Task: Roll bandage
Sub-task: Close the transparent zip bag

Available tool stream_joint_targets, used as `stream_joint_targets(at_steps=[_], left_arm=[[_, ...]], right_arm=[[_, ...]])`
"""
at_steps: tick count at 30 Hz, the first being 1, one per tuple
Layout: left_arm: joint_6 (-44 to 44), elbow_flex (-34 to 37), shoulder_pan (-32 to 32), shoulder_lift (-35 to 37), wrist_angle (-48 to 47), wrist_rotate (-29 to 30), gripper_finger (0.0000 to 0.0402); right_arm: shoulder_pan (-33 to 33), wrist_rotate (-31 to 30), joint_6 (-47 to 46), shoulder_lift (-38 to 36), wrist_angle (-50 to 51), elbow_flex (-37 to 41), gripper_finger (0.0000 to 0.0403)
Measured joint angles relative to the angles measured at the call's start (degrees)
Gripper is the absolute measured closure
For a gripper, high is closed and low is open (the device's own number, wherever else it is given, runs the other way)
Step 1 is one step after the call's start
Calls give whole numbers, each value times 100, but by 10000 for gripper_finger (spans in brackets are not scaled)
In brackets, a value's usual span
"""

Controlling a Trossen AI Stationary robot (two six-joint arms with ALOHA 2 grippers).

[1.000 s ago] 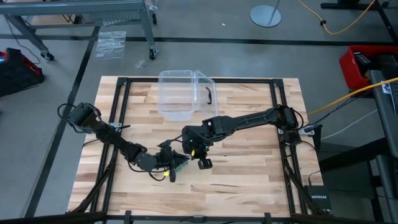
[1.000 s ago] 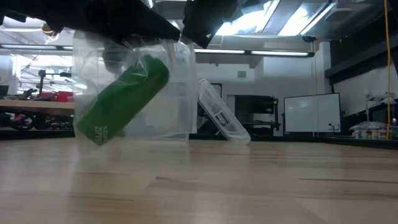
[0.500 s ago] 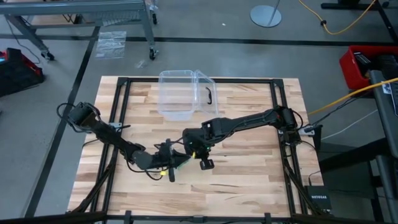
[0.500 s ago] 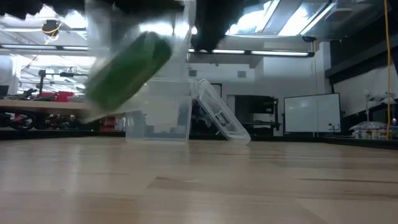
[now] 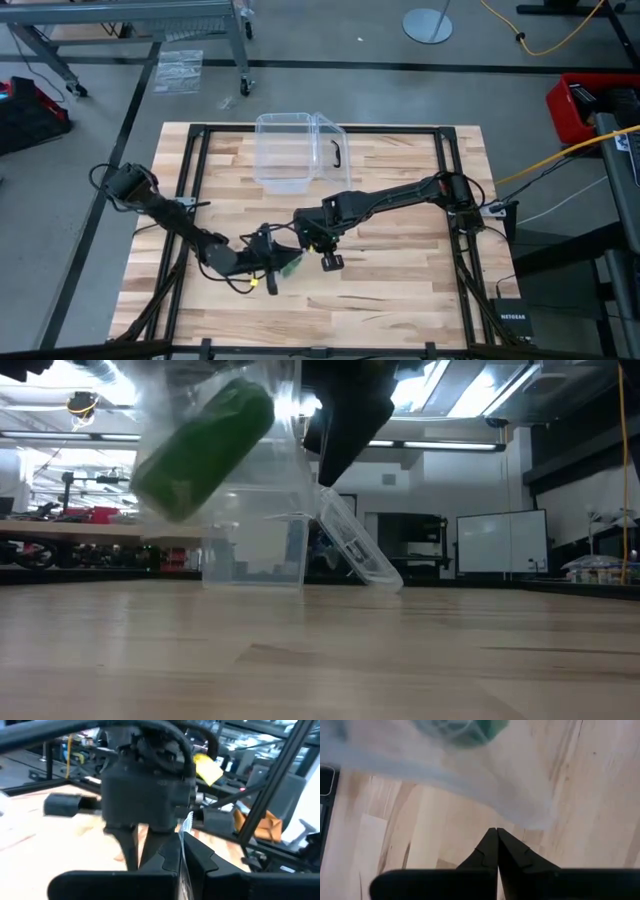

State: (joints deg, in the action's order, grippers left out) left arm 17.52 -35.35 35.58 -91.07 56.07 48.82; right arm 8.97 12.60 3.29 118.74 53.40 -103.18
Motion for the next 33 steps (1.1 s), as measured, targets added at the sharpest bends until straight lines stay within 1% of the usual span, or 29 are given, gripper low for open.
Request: stream_joint_targets(at_steps=[5, 8, 13, 18, 22, 25, 28, 33], left_arm=[[-121, 0, 335, 14, -12, 691, 401], [-292, 2, 597, 112, -22, 1228, 401], [-510, 28, 1036, 197, -12, 2102, 401], [-570, 28, 1353, 196, -16, 2490, 401], [-569, 31, 1634, 196, -57, 3035, 401], [-551, 33, 1860, 195, -58, 3423, 401], [-481, 33, 2052, 195, -60, 3754, 401], [-448, 33, 2241, 195, -59, 3989, 401]], right_arm=[[2, -124, 4, -4, -39, -7, 395], [2, -153, 4, -7, -48, -11, 378], [2, -166, -86, -9, -319, -11, 321], [4, -145, -482, -15, -1187, -20, 259], [7, -98, -506, -20, -1837, -22, 227], [7, 41, -520, -20, -2285, -22, 216], [7, 156, -522, -20, -2733, -22, 213], [9, 201, -791, -20, -3467, -22, 213]])
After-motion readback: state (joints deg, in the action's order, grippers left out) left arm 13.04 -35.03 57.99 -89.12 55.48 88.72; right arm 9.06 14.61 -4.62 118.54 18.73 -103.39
